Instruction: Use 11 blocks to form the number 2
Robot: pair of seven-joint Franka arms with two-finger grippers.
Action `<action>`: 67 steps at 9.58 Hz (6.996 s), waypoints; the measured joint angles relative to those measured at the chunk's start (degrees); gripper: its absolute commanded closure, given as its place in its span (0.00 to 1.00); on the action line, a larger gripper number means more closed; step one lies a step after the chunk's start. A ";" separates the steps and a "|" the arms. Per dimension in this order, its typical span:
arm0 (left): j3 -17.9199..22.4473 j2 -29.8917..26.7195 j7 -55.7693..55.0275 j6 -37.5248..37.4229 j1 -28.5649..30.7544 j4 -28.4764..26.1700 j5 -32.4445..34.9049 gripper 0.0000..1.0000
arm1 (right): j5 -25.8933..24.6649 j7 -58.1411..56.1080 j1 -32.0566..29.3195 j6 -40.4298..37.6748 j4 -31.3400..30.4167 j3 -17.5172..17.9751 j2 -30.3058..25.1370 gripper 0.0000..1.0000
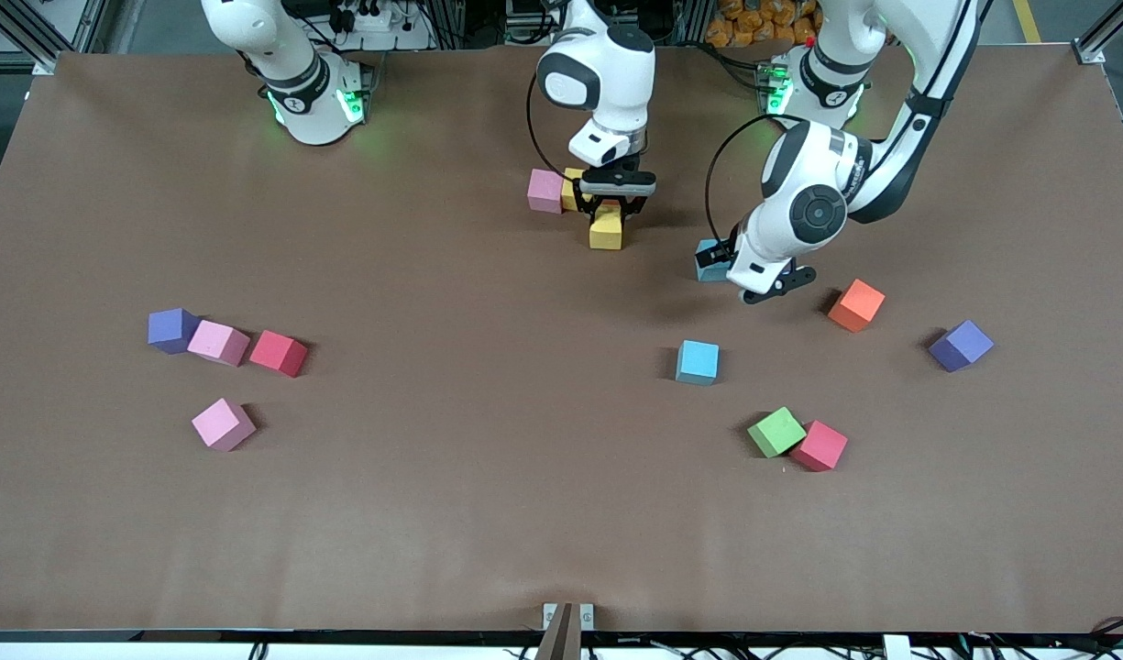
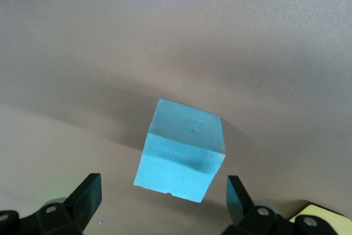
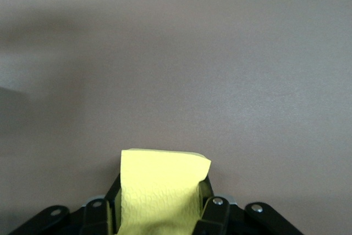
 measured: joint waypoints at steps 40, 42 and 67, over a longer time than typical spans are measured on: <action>7.41 19.47 3.18 -18.61 -22.61 34.18 4.45 1.00 | 16.84 -90.55 -41.54 -19.19 2.04 -4.49 -9.89 0.00; 7.45 19.64 3.18 -19.11 -23.42 34.41 4.43 1.00 | 16.86 -98.89 -47.38 -21.58 2.02 -4.89 -10.40 0.00; 13.37 26.17 2.90 -15.00 -32.74 38.05 -1.01 1.00 | 24.54 -135.56 -90.50 -4.71 3.43 15.51 -3.68 0.49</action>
